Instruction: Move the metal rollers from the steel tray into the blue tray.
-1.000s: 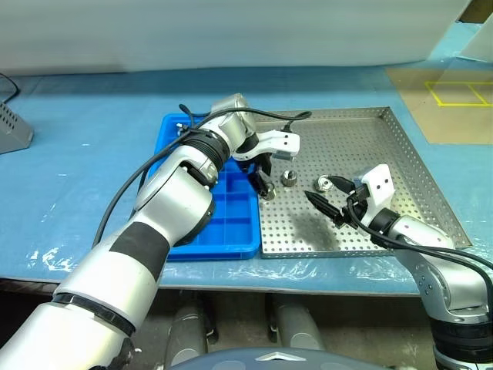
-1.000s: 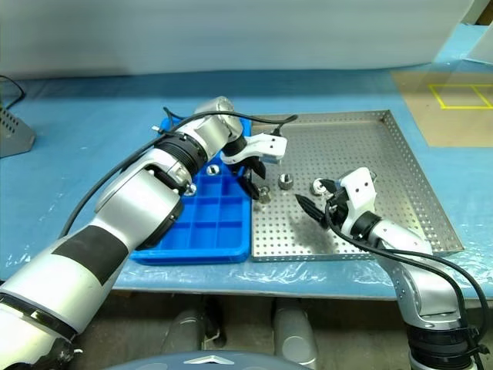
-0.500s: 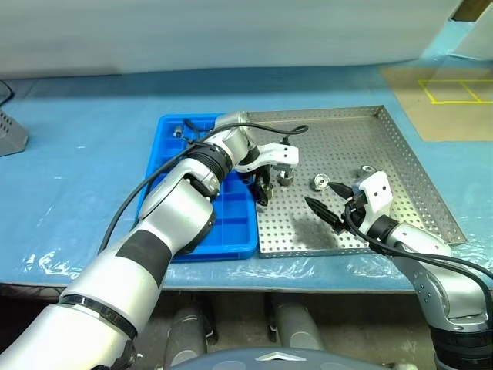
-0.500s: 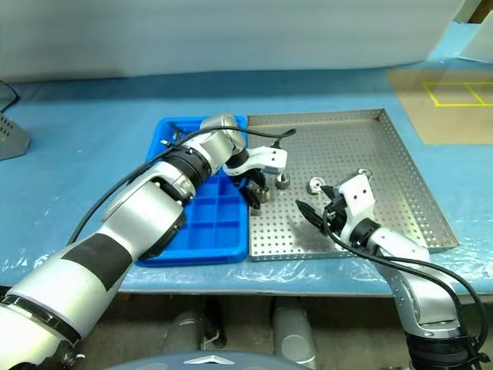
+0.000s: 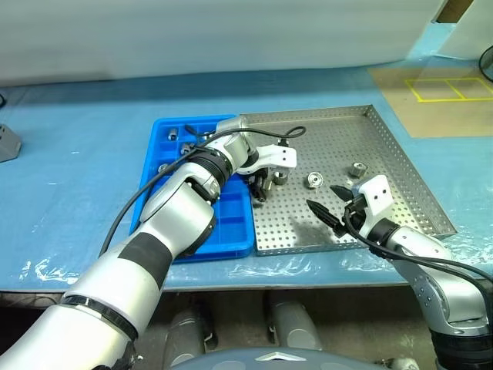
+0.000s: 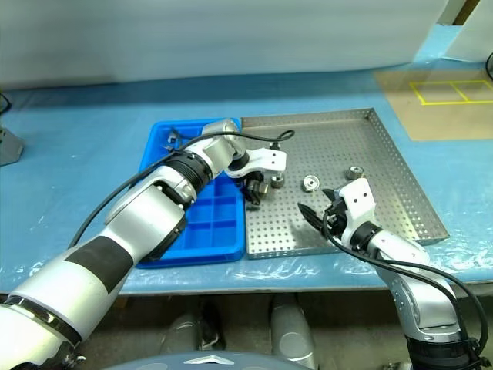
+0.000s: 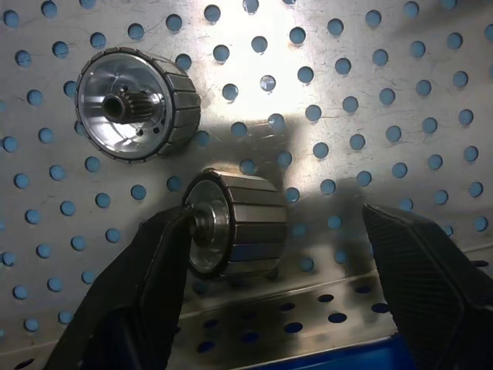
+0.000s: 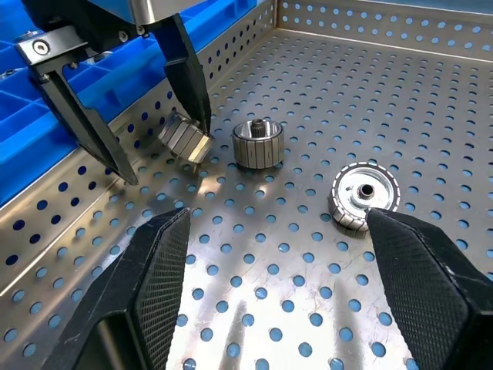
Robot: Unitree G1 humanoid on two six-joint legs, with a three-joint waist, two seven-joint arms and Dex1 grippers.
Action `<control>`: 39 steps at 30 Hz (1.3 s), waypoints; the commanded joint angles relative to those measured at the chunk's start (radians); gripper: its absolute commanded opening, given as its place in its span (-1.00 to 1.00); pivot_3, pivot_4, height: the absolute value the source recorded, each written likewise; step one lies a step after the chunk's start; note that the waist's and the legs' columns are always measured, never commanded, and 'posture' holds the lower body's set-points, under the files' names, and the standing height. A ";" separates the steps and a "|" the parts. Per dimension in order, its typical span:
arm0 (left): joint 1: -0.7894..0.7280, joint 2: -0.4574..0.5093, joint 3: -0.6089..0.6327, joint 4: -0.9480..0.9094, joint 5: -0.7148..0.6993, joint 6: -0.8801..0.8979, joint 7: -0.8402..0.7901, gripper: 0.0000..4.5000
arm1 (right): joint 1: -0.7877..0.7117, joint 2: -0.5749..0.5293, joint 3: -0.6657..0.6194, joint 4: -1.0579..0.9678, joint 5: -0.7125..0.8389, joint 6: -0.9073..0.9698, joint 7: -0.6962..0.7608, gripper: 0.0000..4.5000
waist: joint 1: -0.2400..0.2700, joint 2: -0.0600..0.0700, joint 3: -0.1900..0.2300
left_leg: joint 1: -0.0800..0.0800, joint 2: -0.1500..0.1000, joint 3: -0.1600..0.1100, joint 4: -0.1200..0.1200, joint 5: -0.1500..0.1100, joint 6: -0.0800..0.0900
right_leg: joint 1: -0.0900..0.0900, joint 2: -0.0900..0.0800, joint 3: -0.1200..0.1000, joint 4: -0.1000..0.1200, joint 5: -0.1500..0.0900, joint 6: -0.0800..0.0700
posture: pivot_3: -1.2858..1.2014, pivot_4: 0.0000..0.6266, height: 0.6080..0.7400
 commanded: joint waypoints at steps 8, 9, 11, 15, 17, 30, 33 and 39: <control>0.037 0.017 -0.020 -0.001 0.029 -0.064 0.012 0.23 | -0.019 -0.009 -0.016 -0.030 -0.001 -0.027 -0.001 0.66 | -0.046 0.001 -0.001 | 0.001 -0.004 -0.002 -0.001 -0.007 0.007 | 0.011 -0.003 -0.002 -0.015 0.001 0.000 | -0.50 -0.52 1.00; 0.037 0.017 -0.019 0.000 0.030 -0.060 0.017 0.08 | -0.021 -0.009 -0.014 -0.029 -0.001 -0.027 0.000 0.66 | -0.050 0.001 -0.001 | 0.000 -0.005 -0.002 -0.001 -0.007 0.009 | 0.011 -0.003 -0.002 -0.016 0.001 0.000 | -0.50 -0.52 1.00; 0.039 0.019 -0.021 0.003 0.034 -0.061 0.028 -0.05 | -0.023 -0.008 -0.011 -0.028 -0.003 -0.027 0.000 0.66 | -0.058 0.002 -0.001 | -0.001 -0.005 -0.002 -0.001 -0.007 0.011 | 0.010 -0.003 -0.003 -0.016 0.001 0.000 | -0.50 -0.52 1.00; 0.045 0.026 -0.022 -0.005 0.031 -0.075 0.008 -0.12 | -0.025 -0.006 -0.008 -0.025 -0.003 -0.028 0.003 0.66 | -0.065 0.002 -0.001 | -0.006 -0.004 -0.002 -0.002 -0.007 0.012 | 0.005 -0.003 -0.005 -0.016 0.001 0.001 | -0.50 -0.52 1.00; 0.045 0.027 -0.019 -0.005 0.032 -0.072 0.024 -0.20 | -0.027 -0.007 -0.008 -0.022 -0.004 -0.029 0.005 0.66 | -0.067 0.002 -0.001 | -0.006 -0.004 -0.002 -0.002 -0.007 0.012 | 0.005 -0.003 -0.005 -0.016 0.001 0.001 | -0.50 -0.52 1.00; 0.036 0.090 0.029 -0.057 -0.017 -0.075 -0.014 -0.40 | -0.069 -0.015 -0.001 0.015 -0.009 -0.038 0.026 0.66 | -0.069 0.002 -0.001 | -0.007 -0.004 -0.002 -0.002 -0.007 0.011 | 0.004 -0.003 -0.004 -0.016 0.001 0.001 | -0.47 -0.52 1.00; 0.053 0.116 0.038 -0.100 -0.030 -0.073 -0.016 -0.40 | -0.090 -0.016 0.006 0.033 -0.010 -0.043 0.036 0.66 | -0.068 0.002 -0.001 | -0.007 -0.004 -0.002 -0.002 -0.007 0.011 | 0.003 -0.003 -0.005 -0.015 0.001 0.001 | -0.45 -0.52 1.00; 0.132 0.176 0.134 -0.339 -0.154 -0.115 -0.026 -0.40 | -0.141 -0.009 0.027 0.057 0.019 -0.038 0.075 0.66 | -0.064 0.002 0.000 | -0.007 -0.003 -0.001 -0.002 -0.007 0.011 | 0.001 -0.003 -0.005 -0.011 0.001 0.001 | -0.42 -0.52 1.00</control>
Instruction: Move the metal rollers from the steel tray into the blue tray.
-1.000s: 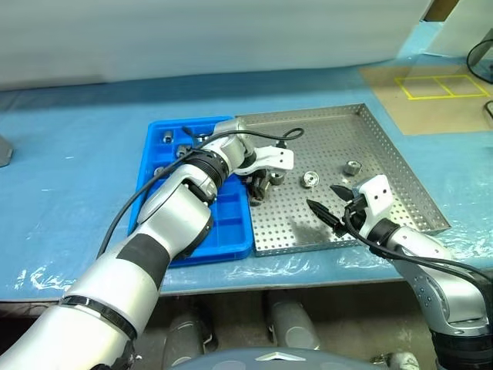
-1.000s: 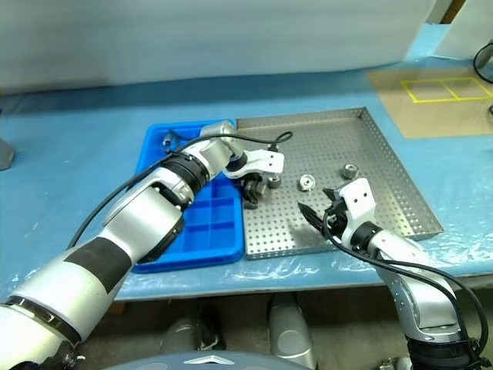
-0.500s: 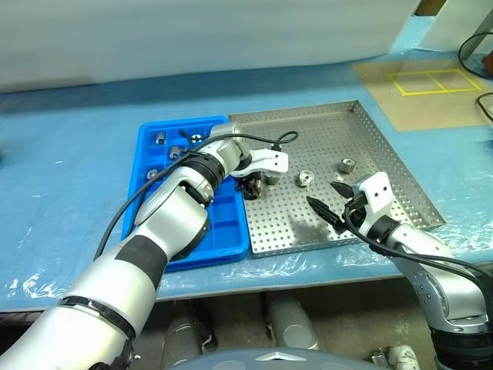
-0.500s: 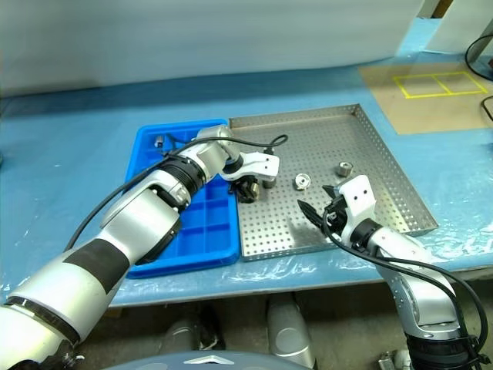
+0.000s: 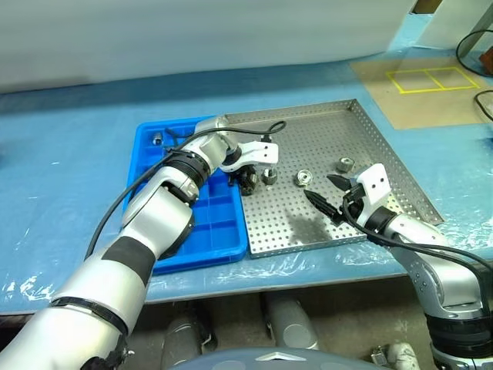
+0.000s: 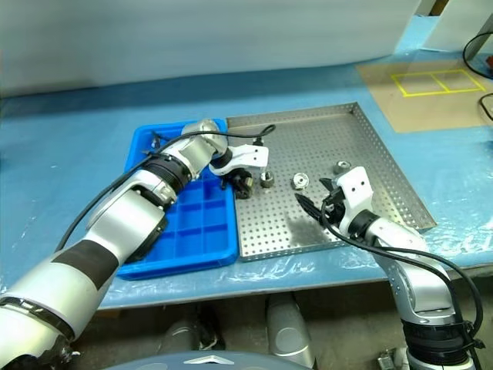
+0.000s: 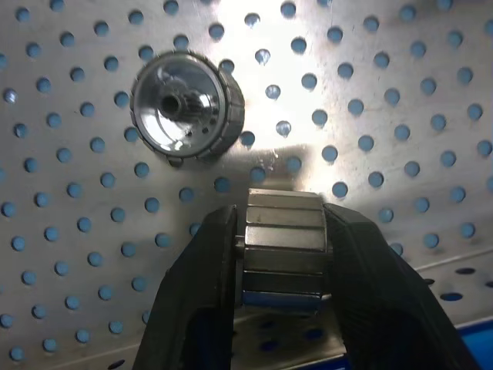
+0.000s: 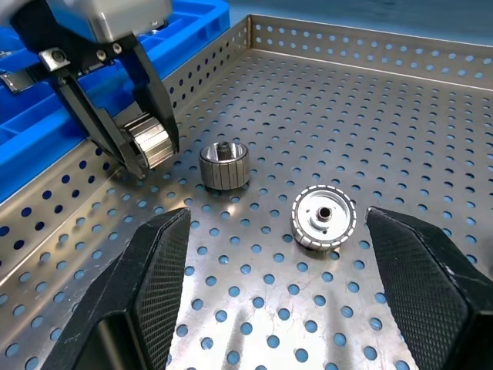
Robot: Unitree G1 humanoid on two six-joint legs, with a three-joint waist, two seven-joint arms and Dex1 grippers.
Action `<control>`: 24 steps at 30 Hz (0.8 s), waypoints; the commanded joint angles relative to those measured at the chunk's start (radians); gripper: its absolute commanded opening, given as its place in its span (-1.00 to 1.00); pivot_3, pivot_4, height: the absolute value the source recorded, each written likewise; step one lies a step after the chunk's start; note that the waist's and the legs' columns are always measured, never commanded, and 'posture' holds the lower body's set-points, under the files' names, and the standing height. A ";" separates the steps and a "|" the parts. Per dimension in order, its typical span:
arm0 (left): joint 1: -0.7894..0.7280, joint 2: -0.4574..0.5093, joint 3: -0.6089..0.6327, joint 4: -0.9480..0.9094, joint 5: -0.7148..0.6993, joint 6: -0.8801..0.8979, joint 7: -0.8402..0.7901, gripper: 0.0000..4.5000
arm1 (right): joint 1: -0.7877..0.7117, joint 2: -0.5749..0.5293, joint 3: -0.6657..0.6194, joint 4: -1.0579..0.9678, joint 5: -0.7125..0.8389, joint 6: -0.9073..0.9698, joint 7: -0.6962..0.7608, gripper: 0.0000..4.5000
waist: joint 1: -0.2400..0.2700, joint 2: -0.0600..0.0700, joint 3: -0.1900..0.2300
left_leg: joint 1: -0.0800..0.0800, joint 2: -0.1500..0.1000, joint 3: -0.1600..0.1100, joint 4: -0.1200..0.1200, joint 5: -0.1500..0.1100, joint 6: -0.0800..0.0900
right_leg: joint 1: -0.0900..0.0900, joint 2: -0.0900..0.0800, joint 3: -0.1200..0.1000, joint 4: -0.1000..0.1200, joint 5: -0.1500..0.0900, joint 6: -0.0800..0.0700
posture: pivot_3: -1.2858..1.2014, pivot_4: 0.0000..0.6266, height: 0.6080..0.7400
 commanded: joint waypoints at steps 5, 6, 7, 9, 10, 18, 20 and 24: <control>0.026 0.079 0.151 -0.285 -0.214 0.000 -0.082 -0.40 | -0.161 -0.018 0.024 -0.012 0.120 0.031 0.123 0.66 | 0.004 0.000 0.001 | -0.001 0.000 0.000 0.001 0.000 0.000 | 0.000 0.000 0.001 0.001 0.000 0.000 | -0.36 -0.52 1.00; 0.027 0.093 0.162 -0.312 -0.238 0.013 -0.102 -0.40 | -0.191 -0.026 0.034 -0.001 0.123 0.033 0.142 0.66 | 0.005 0.000 0.001 | -0.001 0.000 0.000 0.001 0.000 0.000 | -0.001 0.000 0.001 0.001 0.000 0.000 | -0.35 -0.52 1.00; 0.034 0.113 0.176 -0.347 -0.263 0.019 -0.119 -0.40 | -0.228 -0.030 0.045 0.014 0.126 0.035 0.160 0.66 | 0.009 0.000 0.001 | 0.000 0.000 0.000 0.001 0.000 0.000 | -0.001 0.000 0.001 0.002 0.000 0.000 | -0.34 -0.52 1.00; 0.059 0.155 0.194 -0.412 -0.297 0.012 -0.140 -0.40 | -0.303 -0.034 0.067 0.052 0.129 0.032 0.194 0.66 | 0.014 0.000 0.001 | 0.001 0.001 0.000 0.001 0.000 -0.001 | -0.001 0.000 0.001 0.003 0.000 0.000 | -0.30 -0.52 1.00; 0.077 0.177 0.201 -0.441 -0.310 0.001 -0.143 -0.40 | -0.337 -0.035 0.079 0.074 0.128 0.027 0.212 0.66 | 0.021 0.001 0.001 | 0.001 0.001 0.000 0.001 0.001 -0.001 | -0.001 0.000 0.001 0.004 0.000 0.000 | -0.29 -0.52 1.00; 0.270 0.407 0.279 -0.743 -0.417 0.091 -0.154 -0.40 | -0.530 0.007 0.210 0.190 0.133 -0.004 0.381 0.66 | 0.121 0.001 0.003 | 0.000 0.007 0.000 0.000 0.007 -0.011 | -0.013 0.003 0.002 0.023 -0.001 -0.003 | -0.12 -0.52 1.00; 0.309 0.462 0.314 -0.798 -0.444 0.130 -0.139 -0.40 | -0.566 0.027 0.239 0.230 0.125 -0.019 0.420 0.66 | 0.159 0.002 0.003 | 0.000 0.008 0.001 -0.001 0.010 -0.016 | -0.015 0.004 0.003 0.027 -0.002 -0.004 | -0.09 -0.52 1.00; 0.405 0.552 0.376 -0.951 -0.518 0.252 -0.114 -0.40 | -0.630 0.064 0.296 0.336 0.097 -0.071 0.500 0.66 | 0.232 0.002 0.004 | 0.002 0.009 0.002 -0.003 0.014 -0.023 | -0.018 0.004 0.005 0.032 -0.003 -0.007 | 0.00 -0.52 1.00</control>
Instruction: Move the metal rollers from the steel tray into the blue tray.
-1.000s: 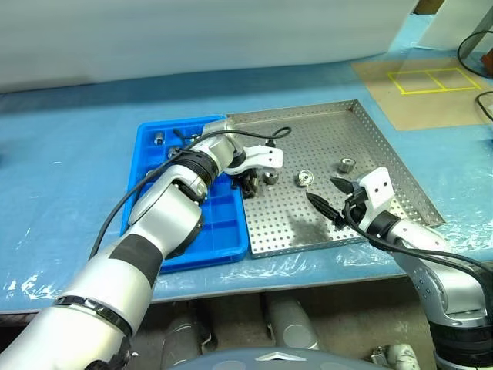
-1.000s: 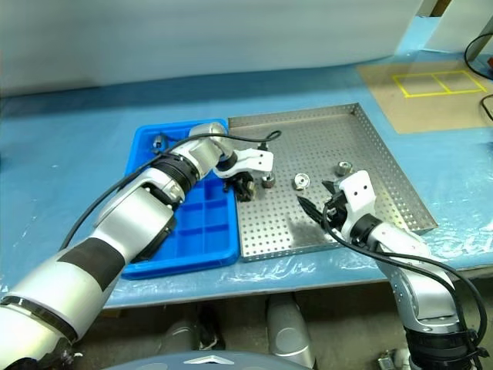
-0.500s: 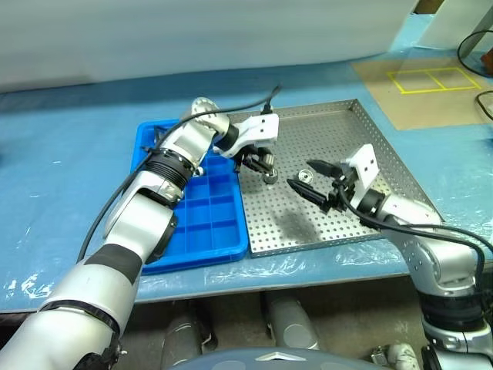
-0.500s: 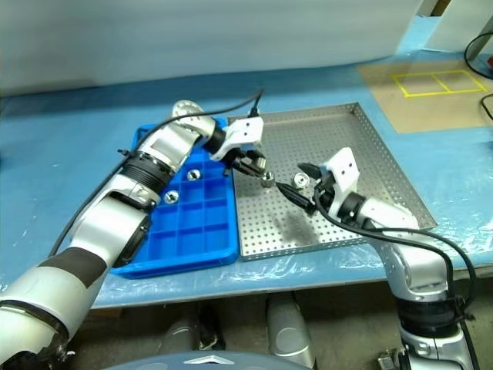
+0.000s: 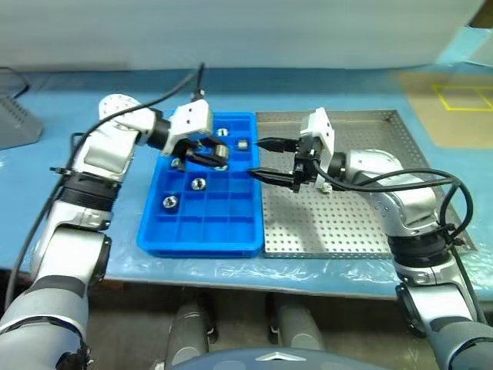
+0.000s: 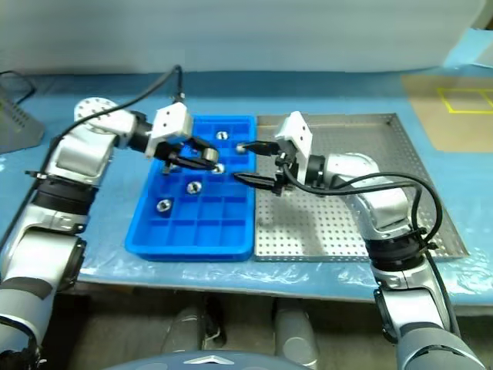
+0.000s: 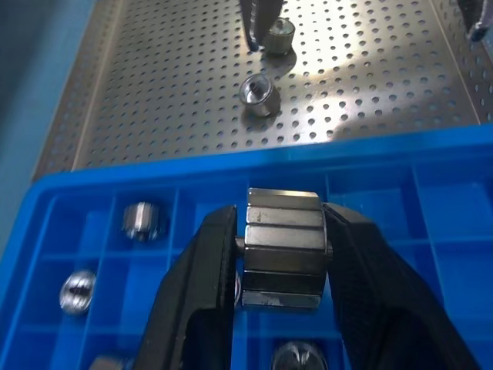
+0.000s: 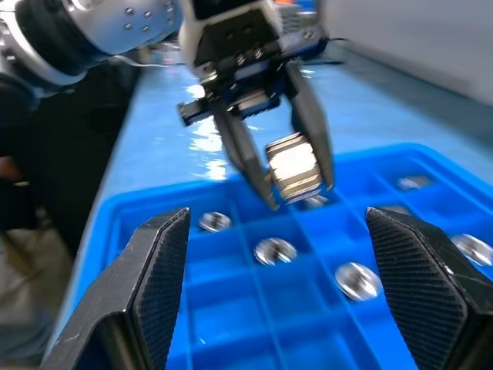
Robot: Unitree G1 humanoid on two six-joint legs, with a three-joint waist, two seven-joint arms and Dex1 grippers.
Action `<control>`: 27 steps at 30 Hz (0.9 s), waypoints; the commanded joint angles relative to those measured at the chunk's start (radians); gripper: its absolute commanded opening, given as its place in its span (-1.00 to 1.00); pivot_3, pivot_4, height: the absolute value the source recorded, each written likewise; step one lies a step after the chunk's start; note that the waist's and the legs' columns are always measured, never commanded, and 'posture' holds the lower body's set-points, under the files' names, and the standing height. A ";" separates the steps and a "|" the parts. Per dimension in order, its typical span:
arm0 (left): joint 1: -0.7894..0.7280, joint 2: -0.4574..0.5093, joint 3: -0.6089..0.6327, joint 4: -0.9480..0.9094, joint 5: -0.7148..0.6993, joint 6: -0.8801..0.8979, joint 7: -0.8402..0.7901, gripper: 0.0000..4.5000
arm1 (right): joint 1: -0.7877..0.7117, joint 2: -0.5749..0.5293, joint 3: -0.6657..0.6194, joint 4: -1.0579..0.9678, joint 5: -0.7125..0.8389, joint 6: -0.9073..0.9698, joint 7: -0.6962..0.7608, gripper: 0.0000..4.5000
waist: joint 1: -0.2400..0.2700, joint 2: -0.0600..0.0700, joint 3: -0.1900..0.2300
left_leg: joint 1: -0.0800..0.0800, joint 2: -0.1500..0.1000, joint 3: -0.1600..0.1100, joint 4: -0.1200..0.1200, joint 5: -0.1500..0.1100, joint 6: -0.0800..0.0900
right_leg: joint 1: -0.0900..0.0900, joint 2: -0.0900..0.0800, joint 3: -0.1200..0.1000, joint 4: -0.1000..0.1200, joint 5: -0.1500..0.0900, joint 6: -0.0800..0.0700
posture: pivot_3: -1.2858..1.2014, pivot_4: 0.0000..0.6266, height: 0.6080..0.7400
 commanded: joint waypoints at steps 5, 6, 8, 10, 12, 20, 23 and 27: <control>0.182 0.061 0.101 -0.242 -0.083 0.163 0.161 -0.40 | -0.106 0.079 0.082 0.135 -0.046 -0.101 0.126 0.66 | 0.091 0.000 0.000 | 0.005 -0.001 0.003 -0.010 0.004 -0.010 | 0.000 0.000 0.001 0.000 0.000 -0.001 | 0.04 -0.52 1.00; 0.205 0.052 0.103 -0.262 -0.088 0.177 0.189 -0.40 | -0.112 0.089 0.087 0.147 -0.051 -0.108 0.135 0.66 | 0.100 0.000 0.000 | 0.005 -0.001 0.003 -0.011 0.005 -0.011 | 0.000 0.000 0.001 0.001 -0.001 -0.001 | 0.04 -0.52 1.00; 0.263 0.036 0.103 -0.308 -0.106 0.192 0.229 -0.40 | -0.119 0.107 0.096 0.163 -0.056 -0.112 0.151 0.66 | 0.111 0.000 0.000 | 0.005 0.000 0.003 -0.013 0.007 -0.011 | -0.001 0.000 0.001 0.002 -0.001 -0.001 | 0.05 -0.52 1.00; 0.315 0.038 0.090 -0.350 -0.128 0.214 0.233 -0.40 | -0.119 0.115 0.100 0.169 -0.059 -0.110 0.165 0.66 | 0.116 -0.001 0.000 | 0.004 0.000 0.003 -0.013 0.008 -0.011 | -0.002 0.000 0.001 0.002 -0.001 -0.001 | 0.05 -0.52 1.00; 0.388 0.064 0.061 -0.393 -0.137 0.212 0.209 -0.40 | -0.110 0.110 0.106 0.164 -0.058 -0.095 0.180 0.66 | 0.115 -0.001 0.000 | 0.004 0.000 0.003 -0.013 0.008 -0.011 | -0.003 0.000 0.001 0.002 -0.001 -0.001 | 0.04 -0.52 1.00; 0.510 0.131 -0.028 -0.416 -0.125 0.178 0.175 -0.40 | -0.081 0.080 0.119 0.155 -0.088 -0.076 0.203 0.66 | 0.114 -0.001 0.000 | 0.006 0.004 0.002 -0.016 0.012 -0.016 | -0.003 0.005 0.001 0.003 0.000 -0.002 | 0.03 -0.52 1.00; 0.503 0.121 -0.048 -0.350 -0.110 0.143 0.185 -0.40 | -0.073 0.074 0.123 0.145 -0.091 -0.066 0.211 0.66 | 0.114 -0.001 0.000 | 0.007 0.007 0.002 -0.016 0.013 -0.019 | -0.003 0.008 0.002 0.003 0.001 -0.004 | 0.02 -0.52 1.00; 0.497 0.093 -0.074 -0.279 -0.091 0.082 0.201 -0.40 | -0.056 0.056 0.133 0.127 -0.085 -0.040 0.233 0.66 | 0.114 -0.001 -0.001 | 0.010 0.012 0.002 -0.017 0.015 -0.022 | -0.002 0.015 0.004 0.003 0.002 -0.006 | 0.02 -0.52 1.00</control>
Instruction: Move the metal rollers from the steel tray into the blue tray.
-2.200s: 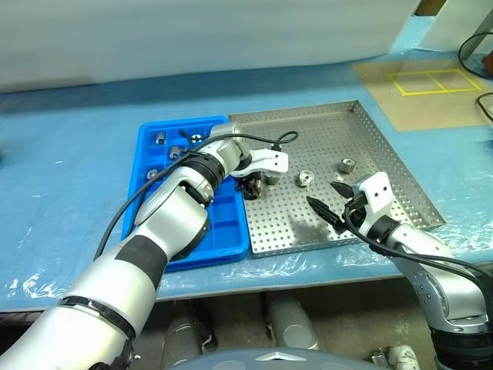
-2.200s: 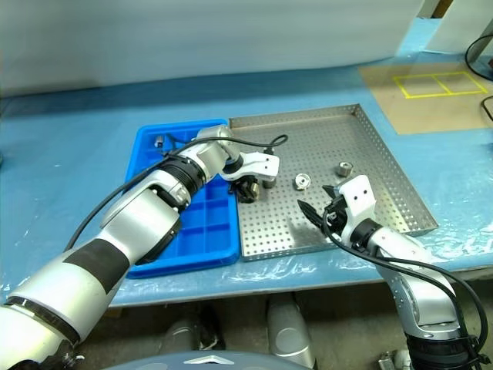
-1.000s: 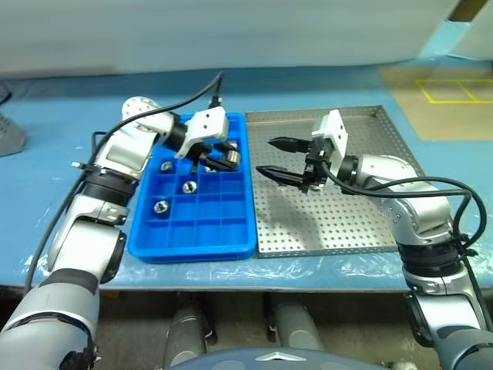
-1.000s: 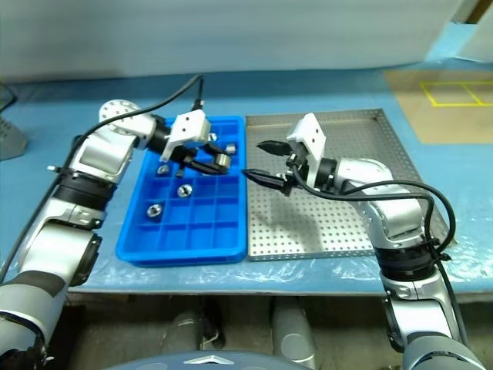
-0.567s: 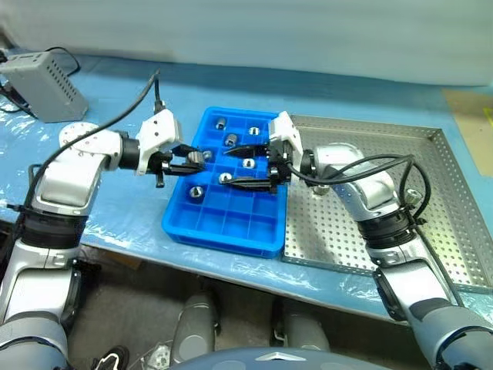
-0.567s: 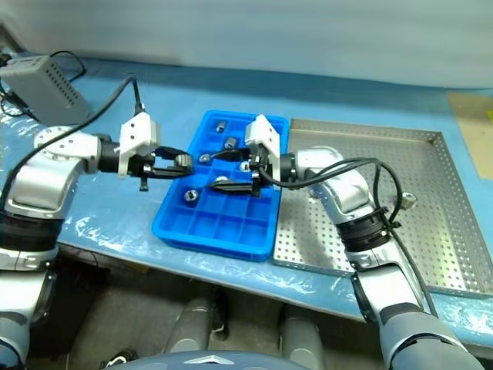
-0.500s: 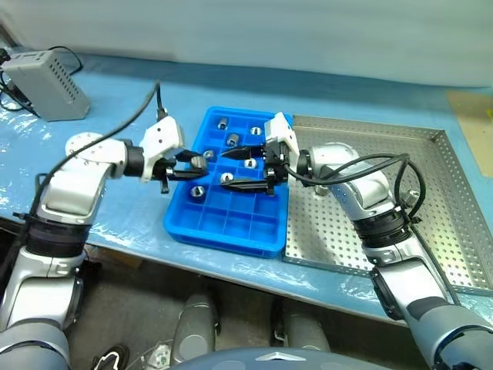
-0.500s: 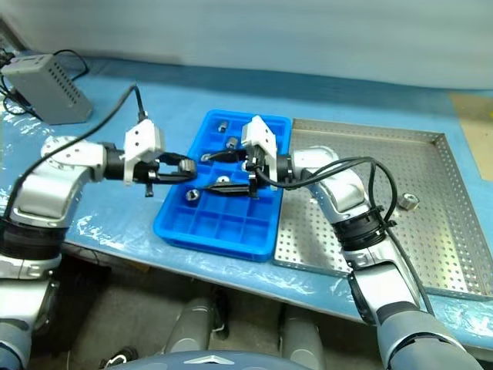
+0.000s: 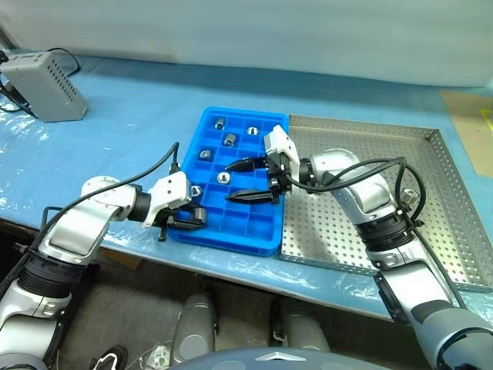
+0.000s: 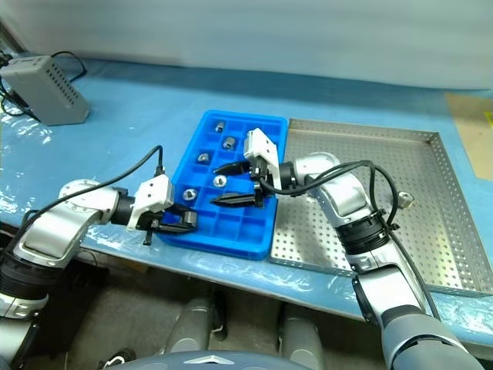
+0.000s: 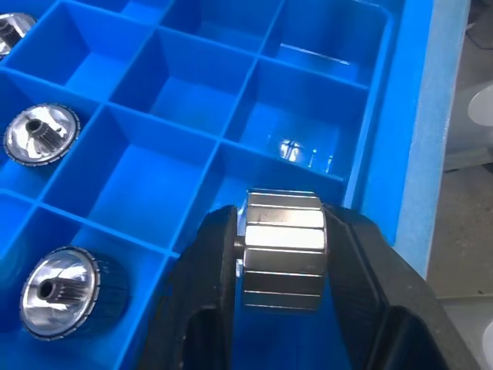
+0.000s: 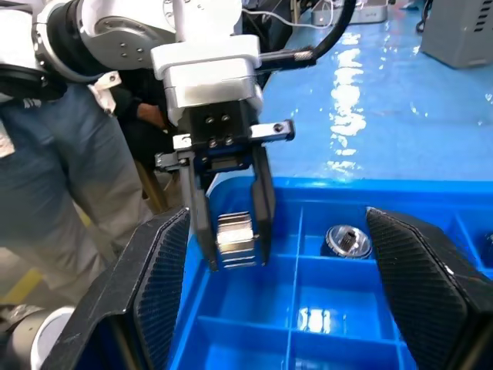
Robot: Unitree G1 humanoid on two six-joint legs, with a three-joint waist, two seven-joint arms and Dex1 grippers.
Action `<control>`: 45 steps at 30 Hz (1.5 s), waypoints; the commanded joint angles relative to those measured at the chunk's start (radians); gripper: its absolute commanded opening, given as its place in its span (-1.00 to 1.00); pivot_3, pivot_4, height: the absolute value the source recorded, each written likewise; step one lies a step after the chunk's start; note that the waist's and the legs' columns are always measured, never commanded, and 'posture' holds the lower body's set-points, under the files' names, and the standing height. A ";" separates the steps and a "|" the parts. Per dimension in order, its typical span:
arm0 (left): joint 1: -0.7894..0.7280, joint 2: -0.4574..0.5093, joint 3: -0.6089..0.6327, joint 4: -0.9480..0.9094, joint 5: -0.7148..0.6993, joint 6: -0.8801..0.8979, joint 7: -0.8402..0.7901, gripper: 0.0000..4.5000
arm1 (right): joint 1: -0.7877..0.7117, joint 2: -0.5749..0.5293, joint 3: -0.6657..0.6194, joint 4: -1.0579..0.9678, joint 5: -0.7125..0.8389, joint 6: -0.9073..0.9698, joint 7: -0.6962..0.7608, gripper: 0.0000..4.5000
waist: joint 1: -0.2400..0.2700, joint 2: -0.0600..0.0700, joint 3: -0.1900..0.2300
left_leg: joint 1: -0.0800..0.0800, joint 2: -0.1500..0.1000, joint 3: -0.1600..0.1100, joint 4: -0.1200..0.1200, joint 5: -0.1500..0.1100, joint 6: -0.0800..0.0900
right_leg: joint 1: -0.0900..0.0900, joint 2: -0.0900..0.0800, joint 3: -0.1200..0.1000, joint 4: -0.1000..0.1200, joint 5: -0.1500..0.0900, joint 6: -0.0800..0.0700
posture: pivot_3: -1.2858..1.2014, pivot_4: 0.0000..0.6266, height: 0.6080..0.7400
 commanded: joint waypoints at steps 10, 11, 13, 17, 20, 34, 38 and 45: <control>-0.025 -0.055 -0.071 0.163 0.056 -0.148 0.018 -0.40 | 0.016 -0.022 0.001 -0.062 -0.004 0.012 0.011 0.66 | -0.004 0.000 0.000 | 0.005 0.002 0.000 -0.006 0.003 -0.004 | 0.000 0.004 0.002 0.000 0.000 -0.003 | 0.00 -0.52 1.00; -0.027 -0.058 -0.071 0.172 0.057 -0.149 0.023 -0.40 | 0.018 -0.023 0.000 -0.063 -0.005 0.012 0.009 0.66 | -0.005 0.000 -0.001 | 0.005 0.002 0.000 -0.006 0.003 -0.005 | 0.000 0.004 0.002 0.000 0.000 -0.003 | 0.00 -0.52 1.00; -0.044 -0.075 -0.063 0.192 0.053 -0.130 0.049 -0.25 | 0.020 -0.023 -0.002 -0.064 -0.007 0.011 0.006 0.66 | -0.004 0.000 -0.001 | 0.005 0.002 0.001 -0.006 0.003 -0.005 | 0.000 0.004 0.002 0.000 0.000 -0.003 | 0.00 -0.52 1.00; -0.076 -0.083 -0.047 0.174 0.041 -0.097 0.060 0.10 | 0.030 -0.023 -0.010 -0.072 -0.004 0.015 -0.009 0.66 | -0.003 0.000 -0.001 | 0.005 0.001 0.001 -0.006 0.003 -0.005 | 0.000 0.004 0.003 0.000 0.001 -0.004 | -0.01 -0.52 1.00; -0.111 -0.088 -0.005 0.135 -0.025 -0.032 0.045 0.10 | 0.037 -0.031 -0.023 -0.079 0.002 0.020 -0.019 0.66 | -0.002 0.000 -0.001 | 0.005 0.001 0.001 -0.005 0.004 -0.005 | 0.000 0.004 0.004 0.000 0.002 -0.006 | -0.02 -0.52 1.00; -0.340 -0.150 0.061 0.079 -0.211 0.114 0.044 0.10 | 0.031 -0.196 -0.218 0.087 -0.044 -0.042 -0.096 0.66 | -0.001 -0.002 0.000 | 0.004 0.001 0.001 -0.005 0.006 -0.004 | 0.000 0.004 0.003 0.000 0.002 -0.007 | -0.09 -0.52 1.00; -0.372 -0.242 0.017 0.100 -0.205 0.127 0.073 0.10 | 0.067 -0.254 -0.236 0.190 -0.126 -0.122 -0.149 0.66 | -0.010 -0.002 -0.001 | 0.004 0.001 0.002 -0.005 0.006 -0.004 | 0.000 0.004 0.004 0.000 0.003 -0.007 | -0.11 -0.52 1.00; -0.385 -0.307 0.001 0.124 -0.213 0.132 0.082 0.10 | 0.113 -0.224 -0.267 0.216 -0.104 -0.124 -0.182 0.66 | -0.048 -0.002 -0.001 | 0.001 0.001 0.002 -0.003 0.006 0.002 | -0.002 0.004 0.003 -0.001 0.003 -0.006 | -0.15 -0.52 1.00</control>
